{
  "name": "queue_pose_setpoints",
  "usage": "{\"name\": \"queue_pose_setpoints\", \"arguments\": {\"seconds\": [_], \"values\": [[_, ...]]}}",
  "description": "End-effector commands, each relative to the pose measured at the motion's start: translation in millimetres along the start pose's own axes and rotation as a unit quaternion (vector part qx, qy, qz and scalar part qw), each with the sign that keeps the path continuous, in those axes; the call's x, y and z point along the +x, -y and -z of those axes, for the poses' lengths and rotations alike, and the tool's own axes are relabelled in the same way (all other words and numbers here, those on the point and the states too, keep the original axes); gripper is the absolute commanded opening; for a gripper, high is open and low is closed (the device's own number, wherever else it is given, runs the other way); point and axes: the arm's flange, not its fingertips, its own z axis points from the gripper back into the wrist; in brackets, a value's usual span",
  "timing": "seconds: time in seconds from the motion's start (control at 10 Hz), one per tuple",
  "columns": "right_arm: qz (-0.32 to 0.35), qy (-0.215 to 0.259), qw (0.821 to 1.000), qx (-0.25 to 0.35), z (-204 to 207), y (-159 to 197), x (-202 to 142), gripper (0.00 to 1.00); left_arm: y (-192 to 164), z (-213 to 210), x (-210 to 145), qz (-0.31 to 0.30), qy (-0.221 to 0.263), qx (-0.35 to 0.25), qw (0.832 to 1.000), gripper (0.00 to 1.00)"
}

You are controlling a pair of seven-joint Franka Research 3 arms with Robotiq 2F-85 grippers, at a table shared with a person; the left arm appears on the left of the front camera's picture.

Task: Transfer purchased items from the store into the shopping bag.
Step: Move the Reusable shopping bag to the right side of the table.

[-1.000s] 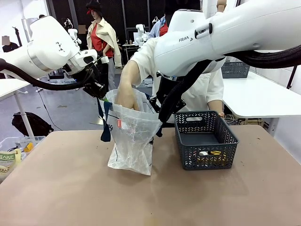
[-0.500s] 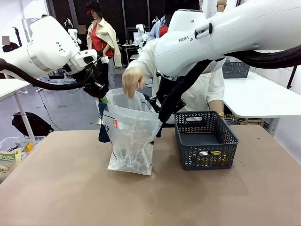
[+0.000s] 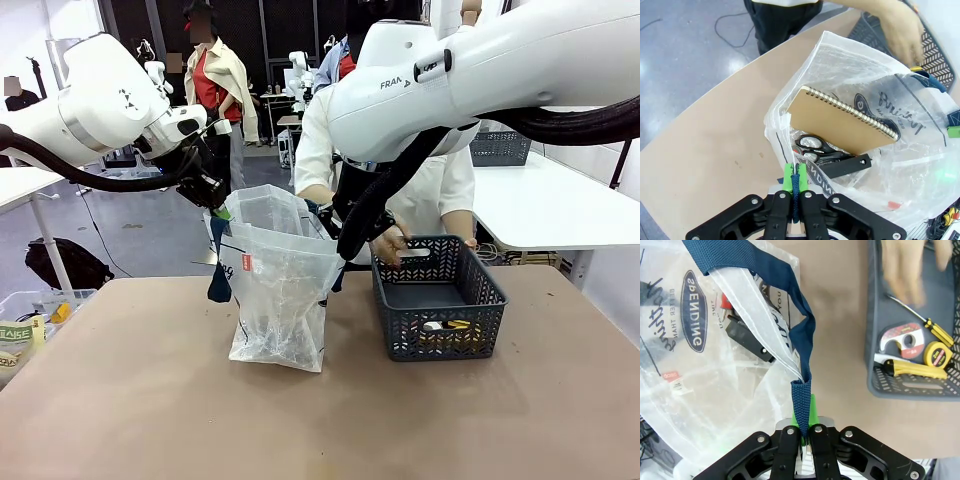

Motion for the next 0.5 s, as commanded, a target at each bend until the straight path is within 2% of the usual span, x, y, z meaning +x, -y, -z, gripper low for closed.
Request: {"name": "queue_pose_setpoints", "arguments": {"seconds": [0.0, 0.4], "values": [[0.0, 0.0, 1.0, -0.001, 0.3, 0.3, -0.4, 0.0, -0.9, 0.0, -0.2, 0.001, -0.001, 0.002, 1.0, 0.0], [0.0, 0.0, 1.0, -0.001, 0.3, 0.3, -0.4, 0.0, -0.9, 0.0, -0.2, 0.001, -0.001, 0.002, 1.0, 0.0]]}}
